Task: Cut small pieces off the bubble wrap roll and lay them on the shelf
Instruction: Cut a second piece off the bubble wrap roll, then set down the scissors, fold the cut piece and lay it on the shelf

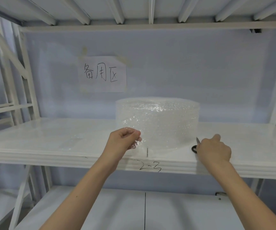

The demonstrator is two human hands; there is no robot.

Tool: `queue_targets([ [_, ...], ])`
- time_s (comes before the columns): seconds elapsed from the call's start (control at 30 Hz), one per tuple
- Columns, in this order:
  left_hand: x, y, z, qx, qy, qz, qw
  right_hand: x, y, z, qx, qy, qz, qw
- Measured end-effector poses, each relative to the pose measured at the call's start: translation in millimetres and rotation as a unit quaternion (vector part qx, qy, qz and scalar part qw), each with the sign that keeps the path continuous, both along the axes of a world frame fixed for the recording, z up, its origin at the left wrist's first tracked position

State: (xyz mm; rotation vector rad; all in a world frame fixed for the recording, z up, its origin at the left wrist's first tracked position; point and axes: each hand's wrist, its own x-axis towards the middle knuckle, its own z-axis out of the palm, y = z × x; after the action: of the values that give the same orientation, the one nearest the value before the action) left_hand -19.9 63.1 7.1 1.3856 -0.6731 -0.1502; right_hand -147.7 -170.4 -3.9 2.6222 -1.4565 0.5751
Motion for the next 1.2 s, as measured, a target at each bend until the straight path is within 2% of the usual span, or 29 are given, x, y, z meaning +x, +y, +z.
queue_targets([
  [0.07,2,3,0,0.0,0.002,0.001,1.0,2,4,4,-0.07,-0.012,0.008,0.997],
  [0.17,4,8,0,-0.004,0.003,0.001,1.0,6,23,6,-0.133,-0.186,0.129,0.965],
  [0.2,5,11,0,-0.004,0.001,-0.002,1.0,8,37,11,-0.096,-0.25,0.203,0.942],
  [0.27,7,15,1,0.006,-0.008,-0.007,1.0,12,73,23,0.055,-0.332,0.345,0.876],
  [0.33,8,20,1,0.014,-0.014,-0.01,1.0,18,108,31,0.177,-0.34,0.428,0.818],
  [0.4,10,26,2,0.013,-0.01,-0.011,1.0,29,128,31,0.228,-0.288,0.461,0.807],
  [0.47,12,34,1,0.012,-0.011,-0.011,1.0,40,138,28,0.235,-0.25,0.476,0.81],
  [0.57,18,46,-1,0.015,-0.028,0.004,0.999,55,144,25,0.267,-0.255,0.469,0.802],
  [0.77,26,65,-4,-0.034,-0.056,0.024,0.998,76,154,23,0.465,-0.324,0.456,0.686],
  [0.97,33,76,-10,-0.027,-0.061,0.01,0.998,90,159,19,0.581,-0.358,0.434,0.588],
  [1.07,37,77,-12,-0.034,-0.042,0.016,0.998,92,160,17,0.59,-0.352,0.436,0.581],
  [1.2,39,75,-10,-0.044,-0.028,0.04,0.998,93,161,13,0.571,-0.311,0.446,0.615],
])
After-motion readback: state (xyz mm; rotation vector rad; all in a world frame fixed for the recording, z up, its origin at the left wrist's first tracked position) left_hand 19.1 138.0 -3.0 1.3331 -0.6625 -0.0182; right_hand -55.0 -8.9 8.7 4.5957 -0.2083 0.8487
